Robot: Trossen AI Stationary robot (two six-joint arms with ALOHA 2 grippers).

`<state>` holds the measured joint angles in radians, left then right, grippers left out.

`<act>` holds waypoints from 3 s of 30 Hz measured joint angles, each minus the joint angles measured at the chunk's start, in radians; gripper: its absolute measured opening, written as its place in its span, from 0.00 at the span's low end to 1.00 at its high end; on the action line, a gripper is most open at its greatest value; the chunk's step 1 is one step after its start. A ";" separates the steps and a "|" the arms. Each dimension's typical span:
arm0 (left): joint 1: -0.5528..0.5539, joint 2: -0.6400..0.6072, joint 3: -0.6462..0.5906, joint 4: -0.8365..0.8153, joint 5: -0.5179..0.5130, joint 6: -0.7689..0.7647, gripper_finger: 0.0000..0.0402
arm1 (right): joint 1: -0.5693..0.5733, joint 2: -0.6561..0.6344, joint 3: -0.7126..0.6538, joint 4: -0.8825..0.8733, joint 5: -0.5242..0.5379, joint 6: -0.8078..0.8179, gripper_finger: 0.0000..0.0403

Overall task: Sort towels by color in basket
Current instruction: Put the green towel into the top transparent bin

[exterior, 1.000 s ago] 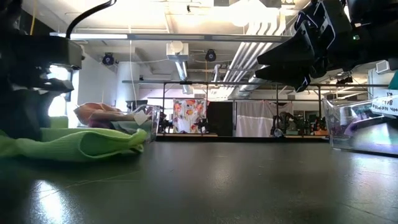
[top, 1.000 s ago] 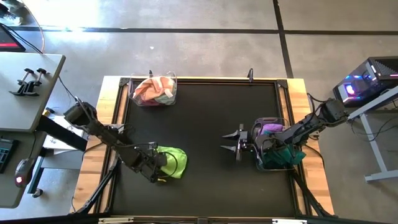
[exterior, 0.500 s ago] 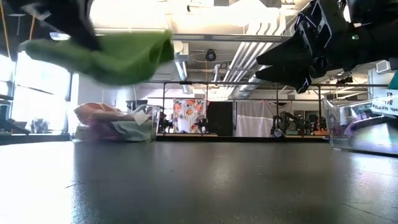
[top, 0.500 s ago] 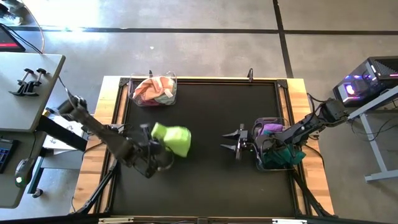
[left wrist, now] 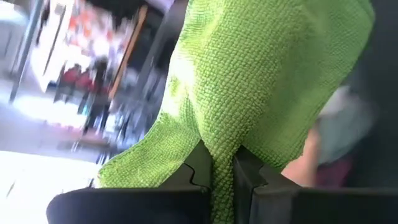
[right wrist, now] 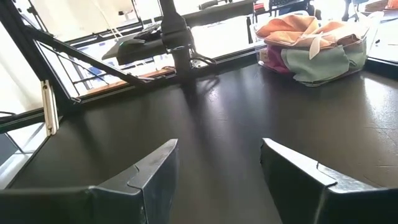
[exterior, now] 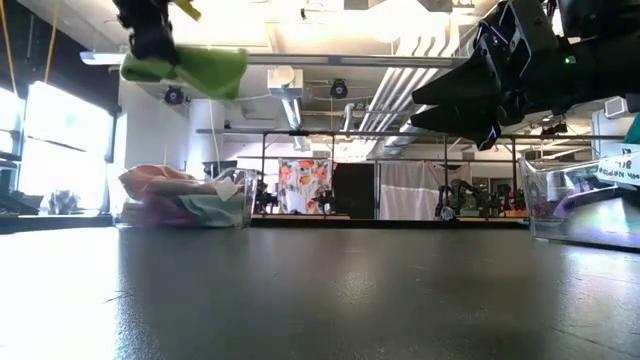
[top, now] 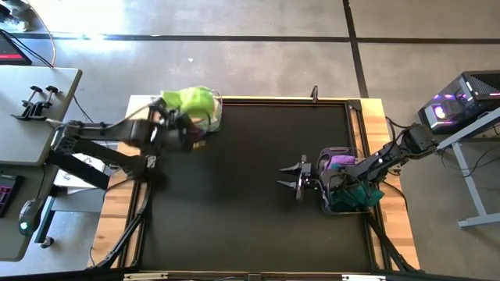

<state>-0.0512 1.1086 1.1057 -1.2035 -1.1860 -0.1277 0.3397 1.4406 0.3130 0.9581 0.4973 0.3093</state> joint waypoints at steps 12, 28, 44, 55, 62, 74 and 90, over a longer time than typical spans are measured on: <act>0.610 0.030 -0.045 0.466 0.444 0.631 0.02 | 0.000 0.000 0.000 0.000 0.002 0.004 0.55; 0.910 0.320 -0.178 0.690 0.940 0.839 0.02 | 0.000 0.000 0.000 -0.001 0.002 0.031 0.55; 0.953 0.416 -0.163 0.543 0.890 0.862 0.16 | 0.000 0.000 0.000 -0.007 0.018 0.050 0.55; 0.906 0.361 0.048 0.180 0.888 0.739 0.40 | 0.000 0.000 0.000 -0.006 0.026 0.049 0.55; 0.920 0.360 0.145 0.224 0.973 0.686 0.40 | 0.000 0.000 0.000 -0.006 0.027 0.049 0.55; 1.021 0.404 -0.102 0.831 1.313 0.477 0.27 | 0.000 0.000 0.000 -0.009 0.027 0.049 0.55; 1.020 0.529 -0.121 0.861 1.301 0.469 0.17 | 0.000 0.000 0.000 -0.012 0.028 0.049 0.55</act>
<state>0.9684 1.6381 0.9844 -0.3425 0.1149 0.3408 0.3400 1.4406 0.3129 0.9465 0.5255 0.3583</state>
